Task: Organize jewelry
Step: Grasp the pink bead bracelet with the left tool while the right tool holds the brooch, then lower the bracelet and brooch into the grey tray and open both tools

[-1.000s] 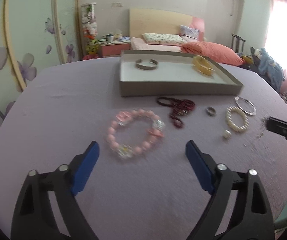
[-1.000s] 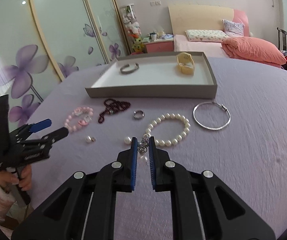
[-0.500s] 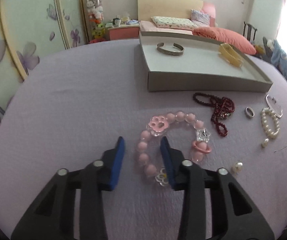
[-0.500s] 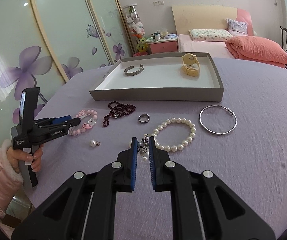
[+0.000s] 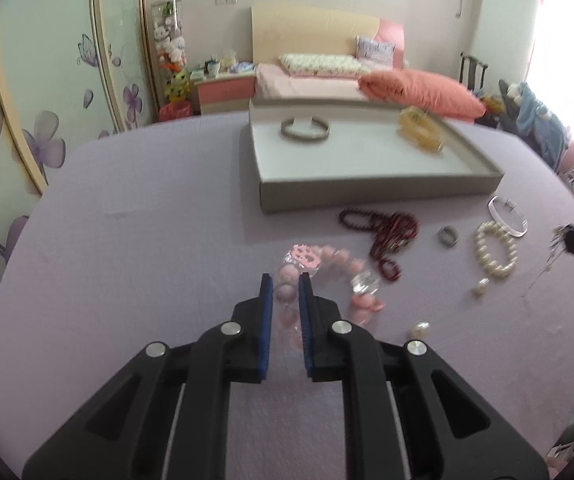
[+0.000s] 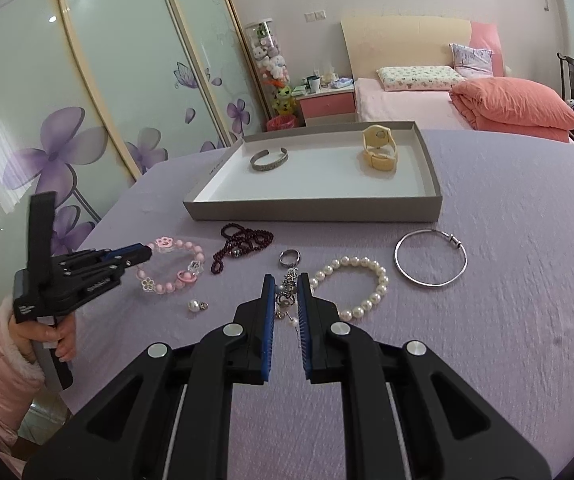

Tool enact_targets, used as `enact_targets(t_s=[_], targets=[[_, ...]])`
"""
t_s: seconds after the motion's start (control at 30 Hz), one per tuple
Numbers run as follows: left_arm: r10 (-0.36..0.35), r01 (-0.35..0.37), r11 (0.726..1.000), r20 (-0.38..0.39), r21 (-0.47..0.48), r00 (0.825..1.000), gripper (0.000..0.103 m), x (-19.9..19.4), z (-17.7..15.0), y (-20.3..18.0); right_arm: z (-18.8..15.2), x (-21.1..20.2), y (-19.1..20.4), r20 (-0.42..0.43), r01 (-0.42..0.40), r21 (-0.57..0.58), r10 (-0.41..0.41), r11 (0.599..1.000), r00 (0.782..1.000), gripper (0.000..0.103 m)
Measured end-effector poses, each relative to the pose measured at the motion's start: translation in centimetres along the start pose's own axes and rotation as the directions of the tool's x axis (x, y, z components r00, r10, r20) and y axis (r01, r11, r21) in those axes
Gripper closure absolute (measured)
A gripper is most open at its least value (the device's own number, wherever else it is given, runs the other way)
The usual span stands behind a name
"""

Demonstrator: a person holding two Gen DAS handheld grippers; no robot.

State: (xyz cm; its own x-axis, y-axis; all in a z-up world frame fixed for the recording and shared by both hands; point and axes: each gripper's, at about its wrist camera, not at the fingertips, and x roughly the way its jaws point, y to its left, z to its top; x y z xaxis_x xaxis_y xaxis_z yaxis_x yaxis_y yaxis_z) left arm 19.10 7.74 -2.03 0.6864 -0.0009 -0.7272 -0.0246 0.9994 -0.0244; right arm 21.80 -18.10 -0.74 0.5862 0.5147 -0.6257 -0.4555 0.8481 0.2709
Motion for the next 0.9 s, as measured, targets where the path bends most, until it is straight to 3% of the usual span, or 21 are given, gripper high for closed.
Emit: enact_targets(t_s=[0.27, 0.9], targets=[[-0.053, 0.054, 0.999, 0.096, -0.007, 0.994, 0.09, -3.8, 1.1, -1.0, 0.4, -0.5, 0.2, 0.018, -0.005, 0.0, 0.005, 1.0, 1.0, 0.091], [-0.092, 0.096, 0.995, 0.193, -0.009, 0.977, 0.09, -7.0, 3.7, -2.0, 2.1, -1.4, 0.7, 0.065, 0.007, -0.024, -0.006, 1.0, 0.998, 0.091]])
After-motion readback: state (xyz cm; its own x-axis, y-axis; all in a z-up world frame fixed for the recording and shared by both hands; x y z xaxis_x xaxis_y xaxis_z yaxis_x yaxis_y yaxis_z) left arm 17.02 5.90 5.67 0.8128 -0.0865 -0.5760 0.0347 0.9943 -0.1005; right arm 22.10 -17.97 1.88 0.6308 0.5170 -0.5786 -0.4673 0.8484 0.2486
